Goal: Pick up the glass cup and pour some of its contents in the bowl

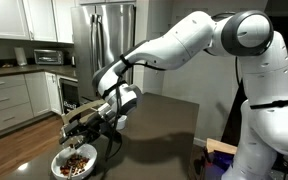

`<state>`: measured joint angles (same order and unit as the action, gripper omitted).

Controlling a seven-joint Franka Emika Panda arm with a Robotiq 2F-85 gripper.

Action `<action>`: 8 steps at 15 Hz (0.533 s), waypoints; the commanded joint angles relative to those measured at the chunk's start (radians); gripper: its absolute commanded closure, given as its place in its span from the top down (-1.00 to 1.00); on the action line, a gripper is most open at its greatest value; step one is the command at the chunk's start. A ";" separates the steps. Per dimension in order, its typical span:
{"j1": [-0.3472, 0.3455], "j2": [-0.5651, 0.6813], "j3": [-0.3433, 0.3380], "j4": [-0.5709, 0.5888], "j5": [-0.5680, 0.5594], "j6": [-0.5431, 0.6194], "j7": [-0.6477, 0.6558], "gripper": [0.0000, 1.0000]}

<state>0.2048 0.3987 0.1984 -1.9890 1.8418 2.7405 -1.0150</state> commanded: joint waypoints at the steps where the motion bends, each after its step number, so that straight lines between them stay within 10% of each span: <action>1: 0.001 -0.035 0.000 -0.002 0.070 0.005 -0.084 0.17; 8: -0.003 -0.055 -0.013 -0.006 0.204 -0.017 -0.270 0.17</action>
<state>0.2047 0.3755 0.1929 -1.9807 1.9857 2.7397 -1.2047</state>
